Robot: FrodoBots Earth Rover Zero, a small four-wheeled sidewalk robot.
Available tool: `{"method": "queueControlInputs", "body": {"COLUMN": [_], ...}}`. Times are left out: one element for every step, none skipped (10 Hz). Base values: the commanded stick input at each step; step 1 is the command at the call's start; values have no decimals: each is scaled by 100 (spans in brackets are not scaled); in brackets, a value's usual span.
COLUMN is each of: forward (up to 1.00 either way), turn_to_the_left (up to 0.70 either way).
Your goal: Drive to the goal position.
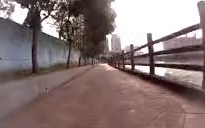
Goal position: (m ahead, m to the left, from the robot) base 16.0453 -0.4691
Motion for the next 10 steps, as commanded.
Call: {"method": "queueControlInputs", "body": {"forward": [100,100,100,100,100,100,100,100,100,100], "turn_to_the_left": [0,0,0,0,0,0,0,0,0,0]}}
